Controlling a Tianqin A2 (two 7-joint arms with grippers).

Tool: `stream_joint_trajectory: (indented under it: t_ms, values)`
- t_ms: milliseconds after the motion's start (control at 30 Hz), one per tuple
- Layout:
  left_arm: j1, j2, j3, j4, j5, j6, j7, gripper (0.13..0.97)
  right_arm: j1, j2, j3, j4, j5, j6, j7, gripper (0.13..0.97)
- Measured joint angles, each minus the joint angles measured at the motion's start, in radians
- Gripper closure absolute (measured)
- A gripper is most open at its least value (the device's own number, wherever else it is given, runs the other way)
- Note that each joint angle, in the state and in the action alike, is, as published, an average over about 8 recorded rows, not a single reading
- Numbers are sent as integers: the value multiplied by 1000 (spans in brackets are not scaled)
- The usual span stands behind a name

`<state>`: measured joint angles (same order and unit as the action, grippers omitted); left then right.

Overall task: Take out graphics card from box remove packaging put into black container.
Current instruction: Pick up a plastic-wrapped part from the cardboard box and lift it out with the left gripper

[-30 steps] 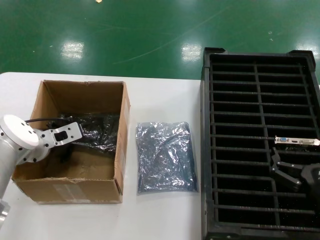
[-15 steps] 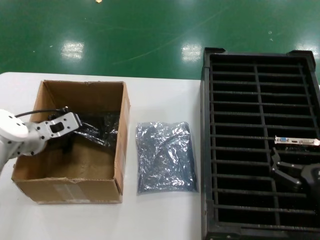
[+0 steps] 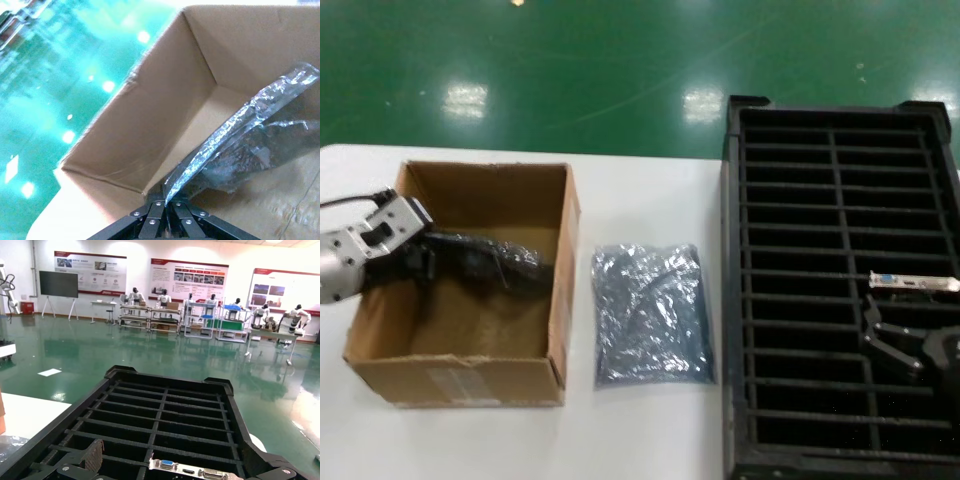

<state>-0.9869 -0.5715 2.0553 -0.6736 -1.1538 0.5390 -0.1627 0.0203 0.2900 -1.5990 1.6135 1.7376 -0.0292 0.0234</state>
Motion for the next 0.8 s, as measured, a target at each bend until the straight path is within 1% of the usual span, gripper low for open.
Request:
stream_joint_trajectory:
  t_ms: [100, 167, 233, 333, 500, 667, 800]
  values:
    - [59, -36, -42, -109, 6, 16, -96, 958, 0, 0, 0, 0, 0, 0, 0, 129]
    - [95, -53, -72, -168, -8, 27, -143, 958, 0, 0, 0, 0, 0, 0, 0, 129]
    - [122, -62, -99, -207, -35, 34, -168, 958, 0, 0, 0, 0, 0, 0, 0, 129]
    - [151, -68, -132, -237, -86, 43, -175, 958, 0, 0, 0, 0, 0, 0, 0, 129]
    - [185, -80, -178, -264, -166, 55, -159, 958, 0, 0, 0, 0, 0, 0, 0, 129]
    - [224, -107, -224, -317, -236, 60, -158, 958, 0, 0, 0, 0, 0, 0, 0, 129]
    - [258, -129, -259, -371, -284, 55, -169, 958, 0, 0, 0, 0, 0, 0, 0, 129]
